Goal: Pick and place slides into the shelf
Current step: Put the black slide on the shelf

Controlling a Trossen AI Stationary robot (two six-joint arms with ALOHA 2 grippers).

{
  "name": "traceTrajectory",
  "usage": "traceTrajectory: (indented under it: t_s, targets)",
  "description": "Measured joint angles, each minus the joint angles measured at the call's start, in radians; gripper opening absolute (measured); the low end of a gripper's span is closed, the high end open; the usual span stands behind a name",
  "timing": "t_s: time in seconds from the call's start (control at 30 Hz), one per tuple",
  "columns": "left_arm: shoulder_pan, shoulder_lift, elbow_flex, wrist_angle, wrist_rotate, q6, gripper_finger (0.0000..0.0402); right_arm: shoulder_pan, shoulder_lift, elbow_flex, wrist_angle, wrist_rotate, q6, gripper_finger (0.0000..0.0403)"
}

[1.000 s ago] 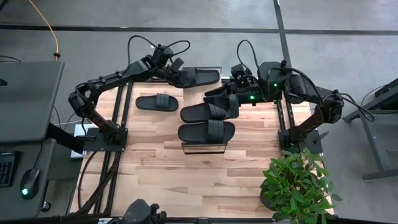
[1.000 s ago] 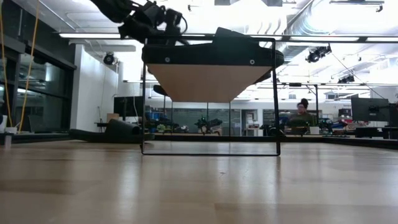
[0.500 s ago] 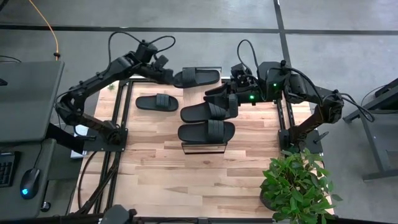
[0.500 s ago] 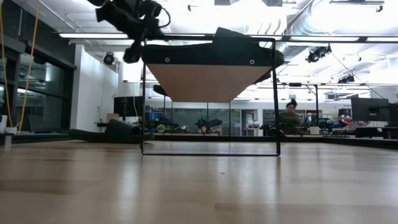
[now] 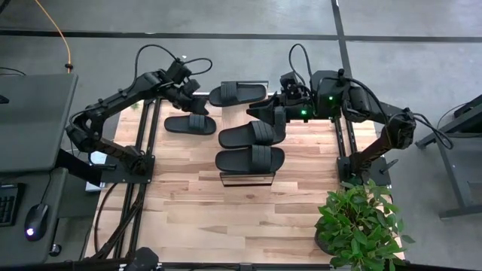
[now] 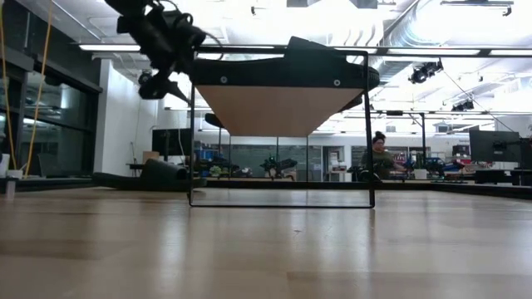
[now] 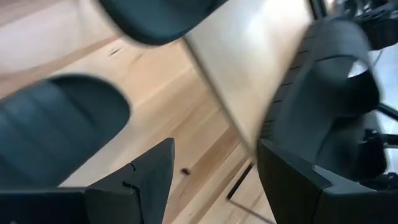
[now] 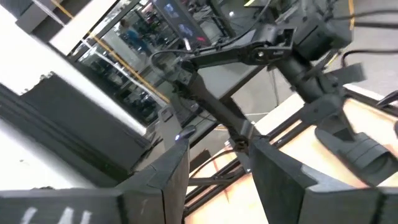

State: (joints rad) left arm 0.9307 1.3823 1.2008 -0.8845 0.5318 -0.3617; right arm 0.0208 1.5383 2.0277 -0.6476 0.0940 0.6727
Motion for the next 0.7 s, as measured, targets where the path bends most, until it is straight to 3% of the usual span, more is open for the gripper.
traceTrajectory:
  t_s: [0.27,0.57,0.7]
  targets:
    - [0.05,-0.027,-0.116,0.001,-0.008,0.051,0.0211,0.0,0.024,-0.002,-0.001,0.02,0.004,0.0158]
    - [0.184,-0.089,-0.282,0.024,-0.01,0.066,0.0211,-0.047,0.06,-0.002,-0.019,0.0,0.039,0.0158]
    - [0.233,-0.105,-0.345,0.043,-0.007,0.049,0.0211,-0.122,0.061,-0.002,-0.046,-0.112,0.037,0.0158]
